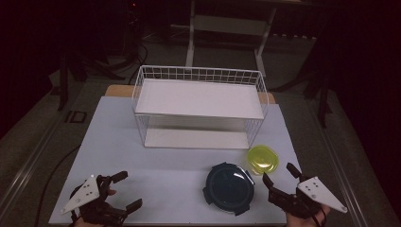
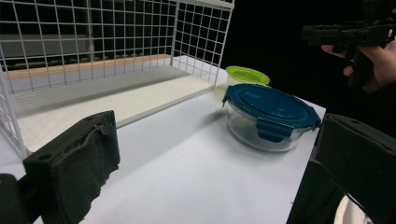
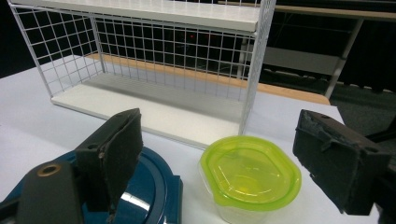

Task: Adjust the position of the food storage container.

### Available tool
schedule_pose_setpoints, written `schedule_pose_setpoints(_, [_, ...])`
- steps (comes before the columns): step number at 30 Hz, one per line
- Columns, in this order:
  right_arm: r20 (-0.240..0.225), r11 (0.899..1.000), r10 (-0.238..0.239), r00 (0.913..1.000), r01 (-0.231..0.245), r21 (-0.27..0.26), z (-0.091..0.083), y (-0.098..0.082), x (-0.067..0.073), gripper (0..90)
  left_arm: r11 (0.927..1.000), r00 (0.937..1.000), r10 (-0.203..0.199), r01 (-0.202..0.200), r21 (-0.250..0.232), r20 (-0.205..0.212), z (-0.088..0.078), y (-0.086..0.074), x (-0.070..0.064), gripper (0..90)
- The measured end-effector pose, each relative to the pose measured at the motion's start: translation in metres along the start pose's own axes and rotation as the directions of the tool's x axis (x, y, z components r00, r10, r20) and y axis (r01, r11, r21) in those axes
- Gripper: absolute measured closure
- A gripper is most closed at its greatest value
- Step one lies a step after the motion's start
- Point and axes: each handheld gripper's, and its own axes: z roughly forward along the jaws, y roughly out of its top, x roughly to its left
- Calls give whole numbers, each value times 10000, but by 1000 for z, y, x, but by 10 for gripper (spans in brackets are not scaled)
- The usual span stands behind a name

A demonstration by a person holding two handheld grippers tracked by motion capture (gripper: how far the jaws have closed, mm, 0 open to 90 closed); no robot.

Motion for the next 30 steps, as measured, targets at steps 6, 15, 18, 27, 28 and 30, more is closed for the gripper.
schedule_pose_setpoints(6, [-33,9996,-227,9997,227,-146,-5,9,5,139,10000,10000,53,-53,-1,18,0,0,-1,0])
schedule_pose_setpoints(15, [-561,9999,-157,9983,157,13,-6,27,4,135,10000,10000,28,-28,5,88,0,0,0,0])
schedule_pose_setpoints(18, [-700,9995,-298,9971,304,78,-2,33,1,125,10000,10000,0,0,-12,96,0,0,0,0])
schedule_pose_setpoints(27, [-943,9962,197,9953,-115,860,19,42,-3,105,10000,9999,-50,50,-27,89,0,0,0,0])
schedule_pose_setpoints(28, [-943,9949,285,9951,-191,992,22,42,-3,105,10000,9999,-50,50,-29,95,0,0,1,0])
schedule_pose_setpoints(30, [-991,9932,285,9947,-169,1156,27,40,-2,108,10000,9999,-52,52,-22,92,0,0,0,0])
